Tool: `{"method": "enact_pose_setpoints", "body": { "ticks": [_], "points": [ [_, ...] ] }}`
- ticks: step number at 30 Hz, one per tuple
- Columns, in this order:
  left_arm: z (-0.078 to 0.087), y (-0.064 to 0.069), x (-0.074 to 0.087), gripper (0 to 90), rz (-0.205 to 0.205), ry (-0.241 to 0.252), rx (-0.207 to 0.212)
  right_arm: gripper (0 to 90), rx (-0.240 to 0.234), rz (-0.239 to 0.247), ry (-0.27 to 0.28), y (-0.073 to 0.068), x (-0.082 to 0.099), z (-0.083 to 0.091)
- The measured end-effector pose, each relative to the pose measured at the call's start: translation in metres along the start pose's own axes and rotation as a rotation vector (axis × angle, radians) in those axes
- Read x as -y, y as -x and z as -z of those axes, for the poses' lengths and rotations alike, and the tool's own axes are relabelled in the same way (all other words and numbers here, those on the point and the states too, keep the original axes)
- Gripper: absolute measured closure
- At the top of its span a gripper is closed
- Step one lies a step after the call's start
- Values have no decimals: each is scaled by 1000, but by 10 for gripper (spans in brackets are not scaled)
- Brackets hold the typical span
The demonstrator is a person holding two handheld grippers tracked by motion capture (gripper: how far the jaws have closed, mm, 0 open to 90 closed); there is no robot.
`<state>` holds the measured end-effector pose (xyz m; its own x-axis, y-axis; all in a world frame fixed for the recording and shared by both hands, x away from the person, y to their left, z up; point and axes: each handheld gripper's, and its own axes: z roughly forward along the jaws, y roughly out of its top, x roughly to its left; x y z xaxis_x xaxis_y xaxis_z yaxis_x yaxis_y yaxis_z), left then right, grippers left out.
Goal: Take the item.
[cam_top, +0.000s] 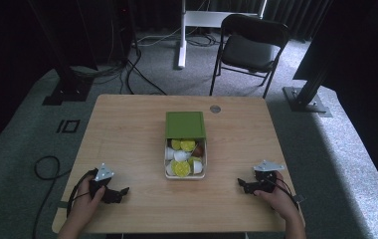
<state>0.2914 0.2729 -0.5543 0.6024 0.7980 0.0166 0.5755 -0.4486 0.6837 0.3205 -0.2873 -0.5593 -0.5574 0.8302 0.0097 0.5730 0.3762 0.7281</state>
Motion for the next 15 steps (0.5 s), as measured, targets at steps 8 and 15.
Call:
{"method": "enact_pose_setpoints", "body": {
  "ticks": [8, 15],
  "points": [
    [0, 0, 0, 5, 1, 0, 0, 124, 0, -2, 1, 0, 0, 0],
    [0, 0, 0, 6, -1, 0, 0, 137, 16, -15, 3, -2, -1, -1]
  ]
}}
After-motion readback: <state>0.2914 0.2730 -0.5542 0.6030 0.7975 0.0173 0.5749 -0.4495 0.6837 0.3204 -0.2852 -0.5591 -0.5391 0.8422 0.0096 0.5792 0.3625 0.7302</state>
